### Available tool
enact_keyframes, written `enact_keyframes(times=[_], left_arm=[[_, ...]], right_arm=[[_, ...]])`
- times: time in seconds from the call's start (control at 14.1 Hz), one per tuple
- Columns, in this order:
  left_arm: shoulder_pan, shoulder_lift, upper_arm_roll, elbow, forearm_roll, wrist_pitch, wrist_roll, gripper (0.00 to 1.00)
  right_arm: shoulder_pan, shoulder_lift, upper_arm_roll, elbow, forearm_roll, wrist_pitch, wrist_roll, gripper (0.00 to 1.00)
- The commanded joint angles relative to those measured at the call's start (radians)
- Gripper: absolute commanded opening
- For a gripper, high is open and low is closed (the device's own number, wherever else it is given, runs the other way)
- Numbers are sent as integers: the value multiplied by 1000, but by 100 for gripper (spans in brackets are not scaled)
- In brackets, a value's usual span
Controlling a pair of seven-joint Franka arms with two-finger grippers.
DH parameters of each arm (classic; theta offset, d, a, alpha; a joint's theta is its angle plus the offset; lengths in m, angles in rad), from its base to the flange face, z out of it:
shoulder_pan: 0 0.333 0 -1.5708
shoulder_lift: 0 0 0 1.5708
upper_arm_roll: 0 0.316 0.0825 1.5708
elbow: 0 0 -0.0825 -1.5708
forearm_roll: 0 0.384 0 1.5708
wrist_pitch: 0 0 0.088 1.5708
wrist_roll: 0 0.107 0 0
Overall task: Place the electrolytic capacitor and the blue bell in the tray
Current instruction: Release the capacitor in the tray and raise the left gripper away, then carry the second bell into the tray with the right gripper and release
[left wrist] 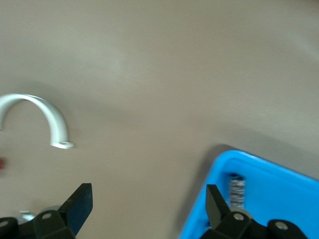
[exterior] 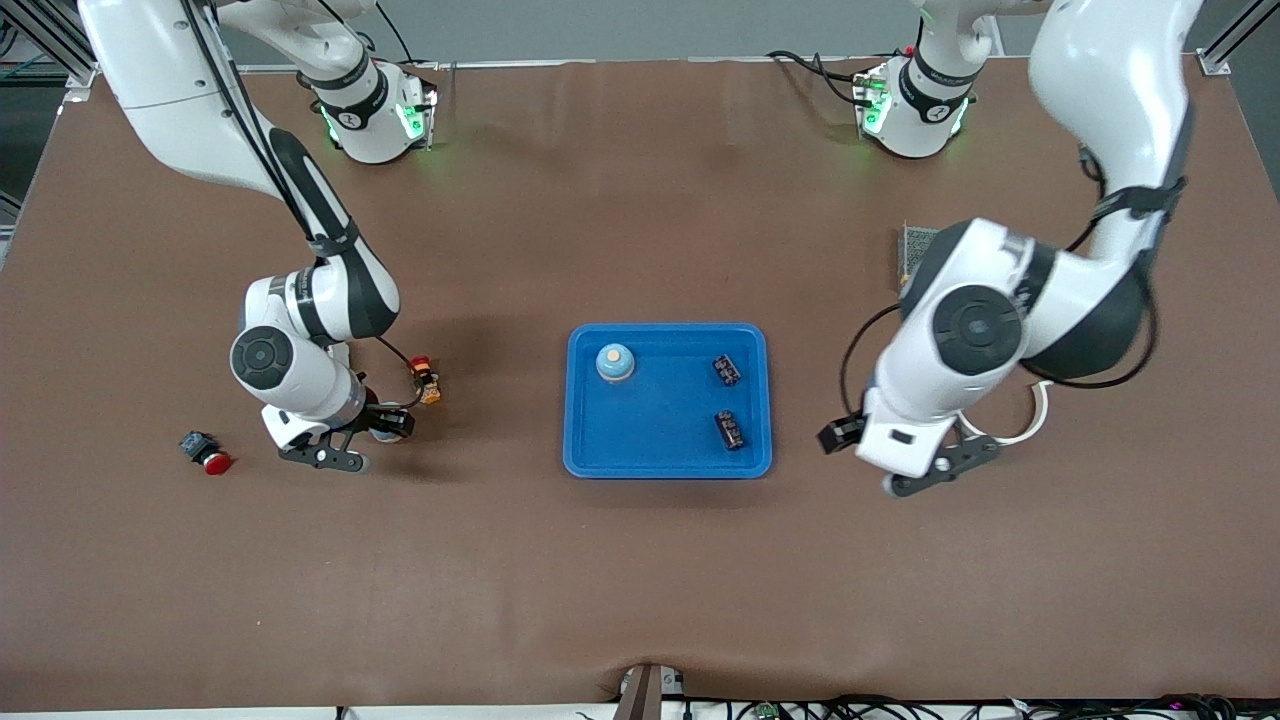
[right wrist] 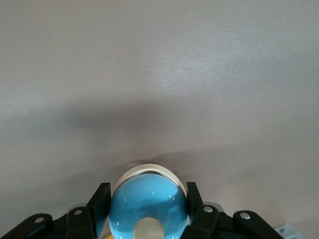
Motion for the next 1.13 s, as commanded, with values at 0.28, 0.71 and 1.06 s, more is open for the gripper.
enact_keyframes(times=[0.28,0.71,1.06], left_arm=[[150,-185,-4,-25,-23,-193,312,100],[273,-284,2,-25,-108,-226,502,100],[264,-356,26,-28,-123,-293,568,100]], right_arm=[[128,-11,6,96,9,-83,316,0],[249,34,3,145,83,34,556,0],[328,135,-1,283,66,14,709,0]])
